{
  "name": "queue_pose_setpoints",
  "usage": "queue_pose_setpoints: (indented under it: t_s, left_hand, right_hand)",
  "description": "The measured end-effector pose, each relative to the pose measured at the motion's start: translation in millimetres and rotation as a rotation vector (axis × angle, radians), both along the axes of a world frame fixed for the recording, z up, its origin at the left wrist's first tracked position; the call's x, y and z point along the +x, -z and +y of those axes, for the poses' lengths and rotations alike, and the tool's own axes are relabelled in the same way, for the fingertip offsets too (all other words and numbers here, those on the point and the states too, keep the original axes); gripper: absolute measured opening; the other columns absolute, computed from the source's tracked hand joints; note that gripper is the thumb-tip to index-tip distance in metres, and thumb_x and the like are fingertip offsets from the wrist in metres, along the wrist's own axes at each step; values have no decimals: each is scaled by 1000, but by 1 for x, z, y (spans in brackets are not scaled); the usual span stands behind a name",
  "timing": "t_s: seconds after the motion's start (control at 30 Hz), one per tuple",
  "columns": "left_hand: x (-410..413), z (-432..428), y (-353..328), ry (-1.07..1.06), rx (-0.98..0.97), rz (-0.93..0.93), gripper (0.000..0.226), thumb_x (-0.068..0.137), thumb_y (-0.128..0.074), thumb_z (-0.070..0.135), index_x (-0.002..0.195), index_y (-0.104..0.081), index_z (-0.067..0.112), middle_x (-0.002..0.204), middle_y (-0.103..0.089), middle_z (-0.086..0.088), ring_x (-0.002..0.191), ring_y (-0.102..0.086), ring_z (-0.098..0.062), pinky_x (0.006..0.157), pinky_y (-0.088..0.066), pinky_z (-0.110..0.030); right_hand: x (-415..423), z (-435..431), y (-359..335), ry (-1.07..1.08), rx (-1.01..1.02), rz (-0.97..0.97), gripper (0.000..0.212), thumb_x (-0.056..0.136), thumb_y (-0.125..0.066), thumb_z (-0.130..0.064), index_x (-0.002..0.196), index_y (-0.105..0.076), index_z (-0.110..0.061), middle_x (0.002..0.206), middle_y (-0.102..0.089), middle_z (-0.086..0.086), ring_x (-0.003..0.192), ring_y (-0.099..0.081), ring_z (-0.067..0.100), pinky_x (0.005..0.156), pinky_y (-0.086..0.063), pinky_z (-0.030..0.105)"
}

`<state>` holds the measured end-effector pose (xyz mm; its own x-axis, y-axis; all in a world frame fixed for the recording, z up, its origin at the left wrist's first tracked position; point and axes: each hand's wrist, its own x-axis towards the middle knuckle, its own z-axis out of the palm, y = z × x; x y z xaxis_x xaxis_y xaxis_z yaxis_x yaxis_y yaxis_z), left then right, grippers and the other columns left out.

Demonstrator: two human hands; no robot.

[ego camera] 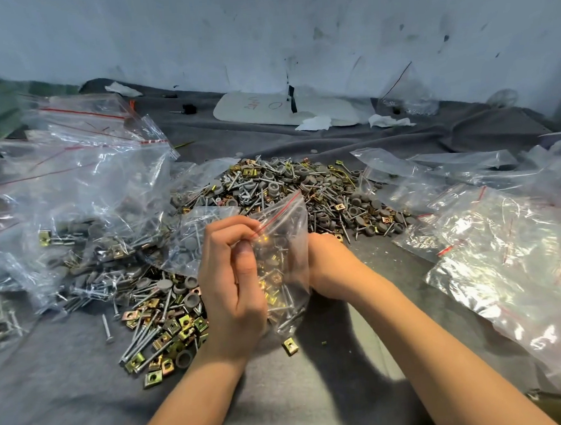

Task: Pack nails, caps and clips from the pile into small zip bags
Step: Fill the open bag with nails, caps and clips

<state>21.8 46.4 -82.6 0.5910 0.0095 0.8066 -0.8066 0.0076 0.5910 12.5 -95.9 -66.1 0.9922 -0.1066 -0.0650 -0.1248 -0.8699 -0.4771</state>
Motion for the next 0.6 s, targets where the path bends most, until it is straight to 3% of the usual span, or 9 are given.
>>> queue_pose_setpoints:
  t_s: [0.13,0.27,0.4,0.5,0.6]
  left_hand:
    - [0,0,0,-4,5,12,16,93,-36,6,98,-50,8,101,-54,-7,100,-53,-11,89,-40,-21]
    - [-1,0,0,2,6,23,15,92,-36,7,97,-50,9,101,-53,-4,100,-53,-9,88,-40,-19]
    - [0,0,-1,-6,4,32,15,92,-36,7,97,-50,9,102,-54,-1,100,-53,-7,89,-40,-19]
    - [-1,0,0,-9,4,30,16,93,-36,6,98,-51,9,101,-54,-6,100,-54,-11,89,-40,-21]
    - [1,0,0,-10,7,29,16,93,-36,6,98,-51,10,101,-55,-8,99,-54,-14,89,-40,-22]
  right_hand:
    - [-5,0,-2,37,70,39,10,78,-68,-12,86,-70,-7,87,-70,4,82,-64,21,73,-55,35]
    - [-6,2,-3,70,24,-19,10,77,-71,-15,80,-70,-6,78,-69,4,73,-63,19,58,-49,29]
    - [-5,-9,-13,121,39,-141,12,79,-71,-21,83,-70,-9,80,-61,1,76,-58,19,64,-45,32]
    - [-7,-9,-10,58,-6,-87,17,78,-74,-22,91,-73,-11,81,-56,-3,80,-56,17,70,-45,29]
    - [-4,-3,-1,37,-50,-54,17,81,-70,-18,91,-72,-6,95,-63,6,86,-60,24,75,-51,35]
